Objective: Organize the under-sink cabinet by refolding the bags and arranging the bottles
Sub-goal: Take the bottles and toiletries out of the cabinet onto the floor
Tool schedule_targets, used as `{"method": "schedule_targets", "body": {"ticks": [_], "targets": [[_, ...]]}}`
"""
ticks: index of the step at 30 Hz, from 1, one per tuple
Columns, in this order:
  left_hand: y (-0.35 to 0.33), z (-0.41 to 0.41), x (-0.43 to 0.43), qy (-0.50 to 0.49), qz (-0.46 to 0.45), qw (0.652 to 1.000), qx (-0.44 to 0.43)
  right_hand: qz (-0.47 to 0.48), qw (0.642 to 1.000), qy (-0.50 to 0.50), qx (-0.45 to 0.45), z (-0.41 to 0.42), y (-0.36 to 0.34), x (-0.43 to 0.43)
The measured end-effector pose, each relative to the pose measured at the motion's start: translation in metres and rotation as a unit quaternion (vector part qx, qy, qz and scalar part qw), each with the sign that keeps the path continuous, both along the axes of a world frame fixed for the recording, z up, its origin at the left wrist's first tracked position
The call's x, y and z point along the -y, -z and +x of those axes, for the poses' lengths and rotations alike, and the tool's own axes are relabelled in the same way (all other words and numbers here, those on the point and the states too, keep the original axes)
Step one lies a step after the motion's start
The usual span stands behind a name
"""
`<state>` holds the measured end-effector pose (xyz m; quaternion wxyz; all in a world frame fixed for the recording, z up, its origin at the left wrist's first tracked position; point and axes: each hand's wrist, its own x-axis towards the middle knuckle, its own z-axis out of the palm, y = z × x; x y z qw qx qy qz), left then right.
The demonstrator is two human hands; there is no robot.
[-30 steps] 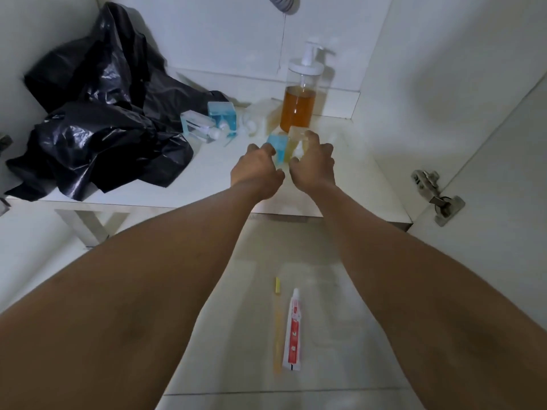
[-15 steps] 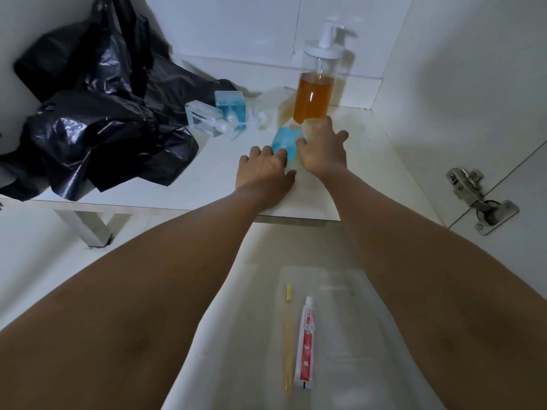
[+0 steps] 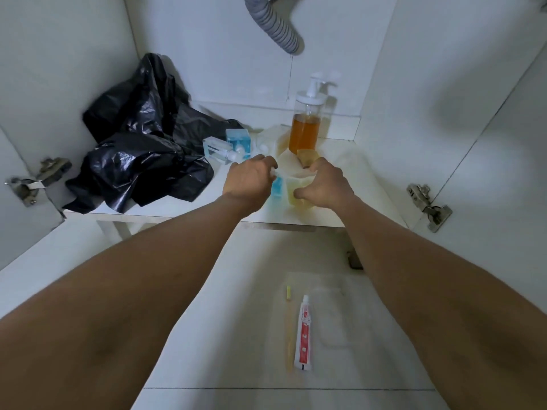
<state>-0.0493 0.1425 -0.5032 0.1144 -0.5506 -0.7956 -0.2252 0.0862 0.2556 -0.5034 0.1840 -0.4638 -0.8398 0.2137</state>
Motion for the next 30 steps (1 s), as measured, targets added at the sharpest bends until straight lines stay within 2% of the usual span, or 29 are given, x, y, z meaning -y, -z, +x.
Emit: {"method": "schedule_targets", "body": {"ticks": [6, 10, 17, 22, 27, 30], "targets": [[-0.032, 0.005, 0.035, 0.039, -0.037, 0.999, 0.009, -0.038, 0.993, -0.058, 0.093, 0.016, -0.043, 0.032], [-0.040, 0.000, 0.054, 0.094, -0.068, 0.989, 0.092, -0.077, 0.976, -0.080, 0.186, 0.020, -0.060, 0.051], [-0.010, 0.021, 0.074, 0.153, -0.162, 0.971, 0.089, -0.110, 0.932, -0.140, 0.316, 0.018, -0.028, 0.094], [0.042, 0.022, 0.085, 0.108, -0.190, 0.968, 0.124, -0.117, 0.930, -0.150, 0.314, 0.019, 0.034, 0.110], [0.093, 0.018, 0.087, 0.033, -0.175, 0.966, 0.187, -0.093, 0.956, -0.145, 0.238, 0.023, 0.091, 0.111], [0.114, 0.012, 0.088, -0.024, -0.158, 0.959, 0.232, -0.069, 0.960, -0.153, 0.223, 0.023, 0.112, 0.110]]}}
